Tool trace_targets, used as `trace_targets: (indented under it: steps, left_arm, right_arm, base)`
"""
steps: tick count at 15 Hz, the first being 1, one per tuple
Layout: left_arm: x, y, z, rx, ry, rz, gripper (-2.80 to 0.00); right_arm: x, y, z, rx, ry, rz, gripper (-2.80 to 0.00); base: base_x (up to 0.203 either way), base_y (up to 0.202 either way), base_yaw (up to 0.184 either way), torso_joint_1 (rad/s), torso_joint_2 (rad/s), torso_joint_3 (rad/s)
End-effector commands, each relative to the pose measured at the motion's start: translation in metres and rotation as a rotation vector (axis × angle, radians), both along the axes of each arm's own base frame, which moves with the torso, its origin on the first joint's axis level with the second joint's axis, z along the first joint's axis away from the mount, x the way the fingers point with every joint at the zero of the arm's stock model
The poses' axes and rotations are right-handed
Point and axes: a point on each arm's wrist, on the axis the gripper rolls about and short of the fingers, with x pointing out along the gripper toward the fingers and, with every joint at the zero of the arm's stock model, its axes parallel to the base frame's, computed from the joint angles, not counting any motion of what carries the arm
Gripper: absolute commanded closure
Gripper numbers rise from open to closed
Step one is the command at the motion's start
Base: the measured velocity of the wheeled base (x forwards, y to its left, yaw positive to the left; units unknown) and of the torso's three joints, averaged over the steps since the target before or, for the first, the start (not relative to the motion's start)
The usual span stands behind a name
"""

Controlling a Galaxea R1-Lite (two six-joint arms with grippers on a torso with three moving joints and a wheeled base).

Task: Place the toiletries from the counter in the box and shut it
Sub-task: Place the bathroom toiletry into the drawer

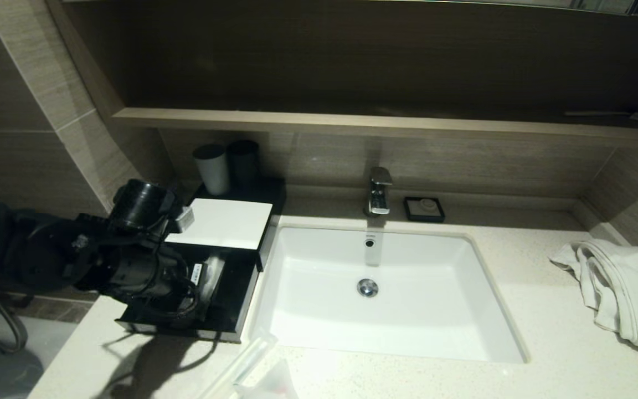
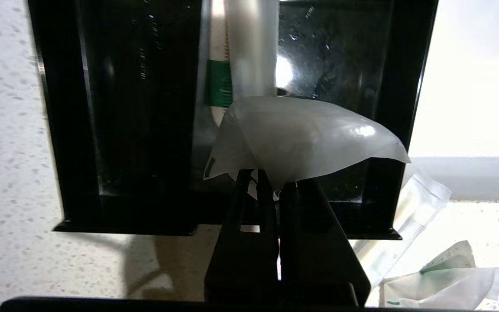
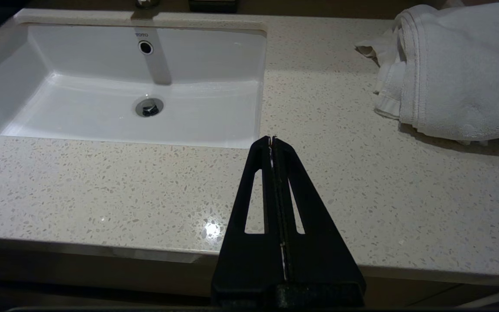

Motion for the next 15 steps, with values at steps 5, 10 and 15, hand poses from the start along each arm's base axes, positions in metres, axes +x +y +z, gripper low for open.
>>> trace_targets:
  steps: [5,10,15]
  left_arm:
    - [0.015,-0.016,-0.021,0.006,0.074,-0.009,0.0]
    - [0.027,-0.022,-0.032,0.016,0.1,-0.015,0.0]
    - [0.041,-0.029,-0.04,0.019,0.107,-0.021,0.0]
  right_arm:
    - [0.0,0.0,0.0,0.0,0.0,0.001,0.0]
    - [0.0,0.0,0.0,0.0,0.0,0.001,0.0]
    - [0.0,0.0,0.0,0.0,0.0,0.001,0.0]
  base:
    - [0.0,0.0,0.0,0.0,0.0,0.0]
    - [0.0,0.0,0.0,0.0,0.0,0.0]
    - [0.0,0.0,0.0,0.0,0.0,0.0]
